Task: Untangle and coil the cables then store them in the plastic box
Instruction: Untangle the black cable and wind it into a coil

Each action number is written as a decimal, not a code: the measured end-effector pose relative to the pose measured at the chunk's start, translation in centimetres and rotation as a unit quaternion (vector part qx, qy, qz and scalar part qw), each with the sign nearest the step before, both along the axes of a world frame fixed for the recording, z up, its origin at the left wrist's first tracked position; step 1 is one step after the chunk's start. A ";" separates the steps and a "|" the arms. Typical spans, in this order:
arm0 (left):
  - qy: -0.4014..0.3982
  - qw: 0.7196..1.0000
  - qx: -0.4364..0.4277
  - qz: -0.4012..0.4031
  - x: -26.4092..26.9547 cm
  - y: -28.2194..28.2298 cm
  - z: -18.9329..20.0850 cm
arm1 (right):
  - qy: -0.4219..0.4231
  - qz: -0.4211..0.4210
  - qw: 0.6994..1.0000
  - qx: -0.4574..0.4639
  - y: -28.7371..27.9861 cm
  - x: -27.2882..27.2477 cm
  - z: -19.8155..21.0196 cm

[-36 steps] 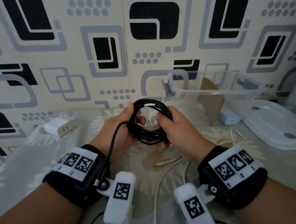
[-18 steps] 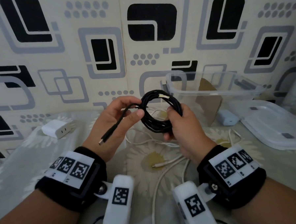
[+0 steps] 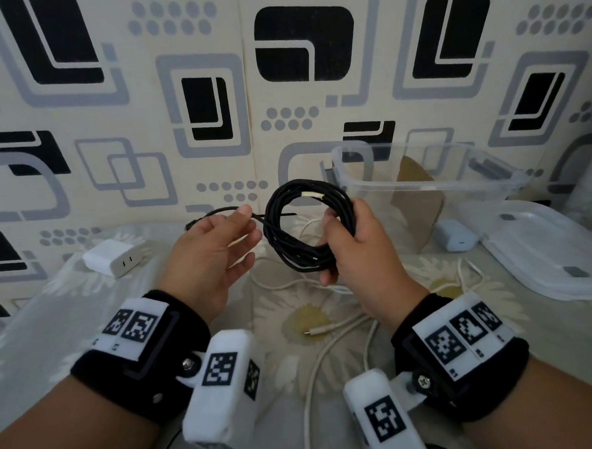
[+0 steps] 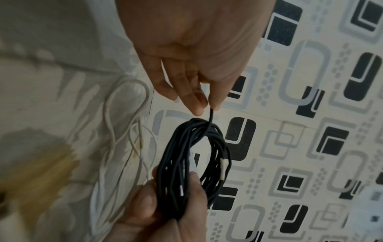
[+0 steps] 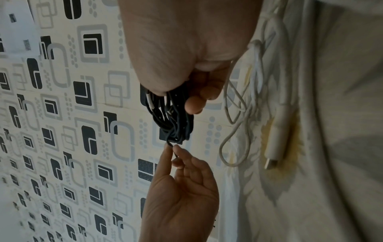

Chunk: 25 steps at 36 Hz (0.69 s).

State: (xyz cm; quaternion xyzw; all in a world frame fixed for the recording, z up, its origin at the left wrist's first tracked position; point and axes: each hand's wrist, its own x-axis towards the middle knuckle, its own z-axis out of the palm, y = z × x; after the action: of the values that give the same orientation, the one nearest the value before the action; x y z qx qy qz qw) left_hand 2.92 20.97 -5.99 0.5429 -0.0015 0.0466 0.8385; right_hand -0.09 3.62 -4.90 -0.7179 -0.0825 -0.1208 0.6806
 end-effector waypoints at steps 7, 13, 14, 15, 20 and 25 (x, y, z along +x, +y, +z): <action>-0.046 0.995 0.073 0.057 -0.3 -0.1 0.0 | -0.045 -0.017 0.997 -0.055 -0.2 -0.3 0.0; -0.084 0.987 0.119 0.065 -1.0 -0.6 0.4 | -0.053 -0.013 0.997 -0.057 -0.1 -0.4 0.1; -0.083 0.987 0.119 0.063 -1.1 -0.8 0.5 | -0.054 -0.012 0.997 -0.058 0.0 -0.4 0.1; -0.082 0.988 0.117 0.057 -1.2 -0.9 0.6 | -0.055 -0.010 0.997 -0.060 0.0 -0.4 0.1; -0.103 0.989 0.101 -0.021 -2.0 -1.6 1.3 | -0.055 0.015 0.996 -0.066 0.0 -0.3 -0.2; -0.111 0.987 0.095 -0.062 -1.7 -1.4 0.9 | -0.062 0.037 0.996 -0.050 0.1 -0.4 -0.5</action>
State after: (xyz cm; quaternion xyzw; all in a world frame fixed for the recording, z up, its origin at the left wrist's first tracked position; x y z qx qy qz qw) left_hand 1.17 19.55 -5.12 0.6103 -0.1323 0.0540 0.7792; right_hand -0.45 3.68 -5.35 -0.7386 -0.1568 -0.1358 0.6415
